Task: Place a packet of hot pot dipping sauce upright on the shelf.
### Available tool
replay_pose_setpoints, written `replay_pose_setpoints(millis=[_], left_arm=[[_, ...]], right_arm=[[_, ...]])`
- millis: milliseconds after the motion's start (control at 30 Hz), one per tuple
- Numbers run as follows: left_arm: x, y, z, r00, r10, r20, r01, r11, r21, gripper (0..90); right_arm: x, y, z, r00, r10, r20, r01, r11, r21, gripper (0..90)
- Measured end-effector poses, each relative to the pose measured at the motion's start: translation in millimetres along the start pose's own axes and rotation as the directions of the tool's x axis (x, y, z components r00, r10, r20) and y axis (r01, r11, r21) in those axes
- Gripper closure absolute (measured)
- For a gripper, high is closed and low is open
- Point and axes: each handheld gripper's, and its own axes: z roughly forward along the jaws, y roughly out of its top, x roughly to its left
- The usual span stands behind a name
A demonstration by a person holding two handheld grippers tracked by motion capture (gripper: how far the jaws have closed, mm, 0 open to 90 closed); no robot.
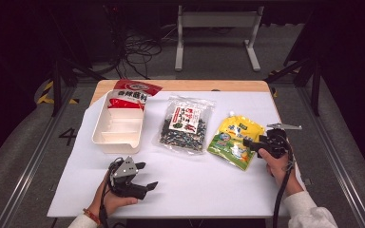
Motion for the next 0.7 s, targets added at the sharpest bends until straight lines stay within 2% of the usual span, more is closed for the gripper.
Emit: replay_pose_setpoints(millis=[33,67,100,133,200,233,300,333,367,400,433,467,500,567,600,700], left_arm=[[0.6,-0.1,-0.1,1.0000,-0.003,0.004,0.003,1.0000,-0.001,22.6],[1.2,-0.2,0.0,1.0000,-0.003,0.004,0.003,1.0000,0.001,22.4],[1.4,-0.5,0.4,0.9999,-0.010,0.008,0.010,1.0000,0.000,22.1],[2.2,-0.8,0.7,0.9997,-0.017,0.016,0.017,0.9999,-0.001,21.8],[2.4,-0.9,0.9,0.9998,-0.013,0.013,0.013,0.9999,0.004,21.9],[2.2,-0.9,1.2,0.9997,-0.020,0.017,0.020,0.9998,0.001,21.9],[2.2,-0.6,1.2,0.9999,-0.010,0.014,0.010,0.9999,0.004,21.4],[2.2,-0.7,1.3,0.9997,-0.014,0.019,0.014,0.9999,0.005,21.4],[2.2,-0.7,1.3,0.9997,-0.014,0.019,0.014,0.9999,0.005,21.3],[1.7,-0.8,1.6,0.9996,-0.019,0.019,0.019,0.9998,0.007,21.3],[1.4,-1.0,1.8,0.9996,-0.022,0.021,0.021,0.9997,0.006,21.2],[1.2,-1.0,1.7,0.9995,-0.022,0.022,0.022,0.9997,0.009,21.0],[1.4,-0.9,1.5,0.9996,-0.017,0.024,0.016,0.9998,0.009,21.0],[1.4,-0.7,0.9,0.9995,-0.019,0.024,0.019,0.9998,0.006,21.0],[1.6,-0.7,0.9,0.9995,-0.020,0.025,0.020,0.9998,0.005,21.0],[2.0,-1.0,0.5,0.9994,-0.022,0.028,0.022,0.9998,0.005,21.0]], right_arm=[[5.3,1.5,-3.3,0.9992,-0.024,-0.033,0.023,0.999,-0.036,27.5],[8.8,2.1,-4.6,0.9969,-0.038,-0.069,0.035,0.998,-0.043,29.1],[14.8,2.5,-5.8,0.9931,-0.063,-0.099,0.058,0.997,-0.052,33.6],[21.2,2.4,-6.5,0.9856,-0.083,-0.148,0.074,0.995,-0.064,36.4],[42.2,1.9,-5.3,0.9565,-0.156,-0.246,0.147,0.988,-0.055,43.4],[49.5,1.4,-5.0,0.9479,-0.184,-0.260,0.174,0.983,-0.061,45.5],[69.2,0.1,-2.7,0.9144,-0.245,-0.322,0.236,0.969,-0.069,49.6],[77.3,-0.7,-1.7,0.9034,-0.269,-0.334,0.263,0.963,-0.064,50.9],[94.7,-2.8,2.2,0.8786,-0.315,-0.359,0.316,0.947,-0.059,53.0],[94.7,-2.8,2.2,0.8786,-0.315,-0.359,0.316,0.947,-0.059,53.0],[103.0,-4.1,5.3,0.8620,-0.335,-0.380,0.341,0.938,-0.054,53.2],[119.0,-6.6,14.4,0.8449,-0.377,-0.379,0.395,0.918,-0.034,54.1],[119.0,-6.6,14.4,0.8449,-0.377,-0.379,0.395,0.918,-0.034,54.1],[126.9,-7.0,22.3,0.8340,-0.392,-0.389,0.413,0.910,-0.031,54.8],[130.0,-6.3,26.1,0.8354,-0.401,-0.375,0.423,0.906,-0.027,54.4],[135.7,-3.3,36.5,0.8376,-0.409,-0.362,0.433,0.901,-0.016,56.4]])
